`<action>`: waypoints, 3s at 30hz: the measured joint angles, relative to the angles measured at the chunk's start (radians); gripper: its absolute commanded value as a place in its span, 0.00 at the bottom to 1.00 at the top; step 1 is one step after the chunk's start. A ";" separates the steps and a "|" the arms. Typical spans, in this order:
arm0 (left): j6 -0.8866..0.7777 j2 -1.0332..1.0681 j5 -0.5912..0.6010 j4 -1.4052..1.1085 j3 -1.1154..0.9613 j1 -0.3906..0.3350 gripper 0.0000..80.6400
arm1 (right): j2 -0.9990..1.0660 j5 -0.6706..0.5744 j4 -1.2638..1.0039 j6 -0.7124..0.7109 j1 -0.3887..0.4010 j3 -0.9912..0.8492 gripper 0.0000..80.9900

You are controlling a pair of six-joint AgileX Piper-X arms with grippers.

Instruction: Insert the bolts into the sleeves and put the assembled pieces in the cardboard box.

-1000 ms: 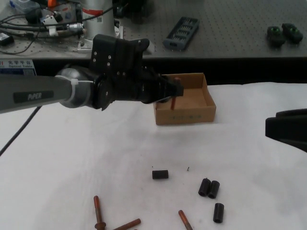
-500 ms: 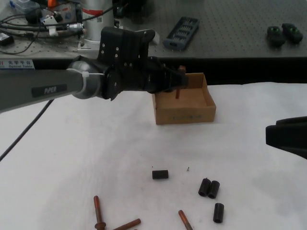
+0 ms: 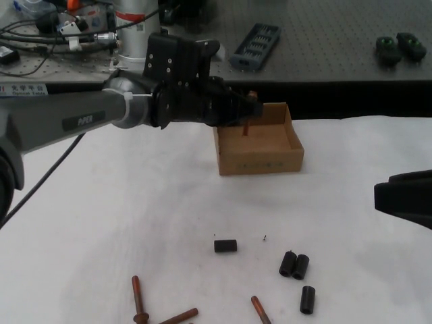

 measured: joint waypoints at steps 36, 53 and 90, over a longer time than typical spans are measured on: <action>0.150 0.052 -0.119 0.088 -0.054 0.004 0.31 | 0.000 0.000 0.017 0.000 0.000 0.000 0.33; 0.117 0.071 -0.088 0.082 -0.055 0.005 0.36 | 0.000 0.000 0.018 0.000 0.000 0.000 0.33; 0.492 -0.439 -0.125 0.842 0.115 0.005 0.25 | -0.058 0.000 0.021 0.008 0.000 0.000 0.33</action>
